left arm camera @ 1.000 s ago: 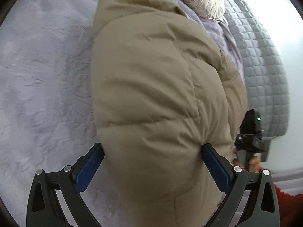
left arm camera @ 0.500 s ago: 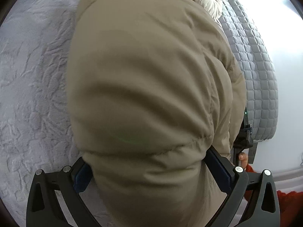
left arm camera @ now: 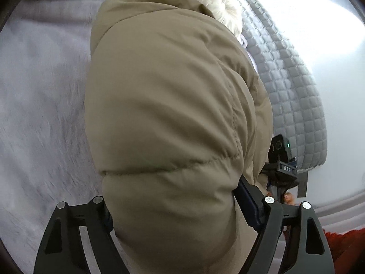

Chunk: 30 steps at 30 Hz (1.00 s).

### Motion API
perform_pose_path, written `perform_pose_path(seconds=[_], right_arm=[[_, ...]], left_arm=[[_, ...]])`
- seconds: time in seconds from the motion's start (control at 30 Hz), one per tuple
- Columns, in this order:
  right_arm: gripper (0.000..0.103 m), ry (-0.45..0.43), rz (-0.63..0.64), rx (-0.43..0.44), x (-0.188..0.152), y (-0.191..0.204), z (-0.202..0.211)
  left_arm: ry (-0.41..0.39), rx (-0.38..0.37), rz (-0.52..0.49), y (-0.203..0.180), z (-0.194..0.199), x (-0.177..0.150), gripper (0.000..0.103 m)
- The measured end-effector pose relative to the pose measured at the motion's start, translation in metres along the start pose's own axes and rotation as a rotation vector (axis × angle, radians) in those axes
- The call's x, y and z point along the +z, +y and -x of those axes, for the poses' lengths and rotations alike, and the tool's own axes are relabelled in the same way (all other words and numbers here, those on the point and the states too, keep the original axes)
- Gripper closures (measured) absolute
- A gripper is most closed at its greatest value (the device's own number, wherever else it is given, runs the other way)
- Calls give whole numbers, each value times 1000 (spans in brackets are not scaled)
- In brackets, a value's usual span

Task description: Fold large clothes

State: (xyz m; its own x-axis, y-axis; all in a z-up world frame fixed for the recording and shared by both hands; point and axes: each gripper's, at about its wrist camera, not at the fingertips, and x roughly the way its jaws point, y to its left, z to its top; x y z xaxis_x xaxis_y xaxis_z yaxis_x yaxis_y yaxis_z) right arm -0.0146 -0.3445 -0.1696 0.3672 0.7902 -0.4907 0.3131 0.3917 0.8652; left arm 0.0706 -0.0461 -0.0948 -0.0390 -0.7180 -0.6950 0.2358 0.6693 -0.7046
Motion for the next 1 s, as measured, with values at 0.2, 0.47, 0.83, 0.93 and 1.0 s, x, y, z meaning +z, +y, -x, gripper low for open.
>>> perform_pose_path(seconds=[0.2,0.47,0.83,0.93,1.0], right_arm=[[55,-1,63,22,35,44,-38],[54,32,83,17,93,62,-120],[42,18,10,-46,98,35,-134],[41,-10,12,-102,85,43,-118],[40,-51,28,-162,75,53,-103]], left_arm=[[-67,41,-37,14,39,51,20],[-122,89,1,78,52,114,20],[-86,85,54,138,19,124,7],[-89,189,22,116,22,119,7],[-110,268,-4,104,29,116,7]])
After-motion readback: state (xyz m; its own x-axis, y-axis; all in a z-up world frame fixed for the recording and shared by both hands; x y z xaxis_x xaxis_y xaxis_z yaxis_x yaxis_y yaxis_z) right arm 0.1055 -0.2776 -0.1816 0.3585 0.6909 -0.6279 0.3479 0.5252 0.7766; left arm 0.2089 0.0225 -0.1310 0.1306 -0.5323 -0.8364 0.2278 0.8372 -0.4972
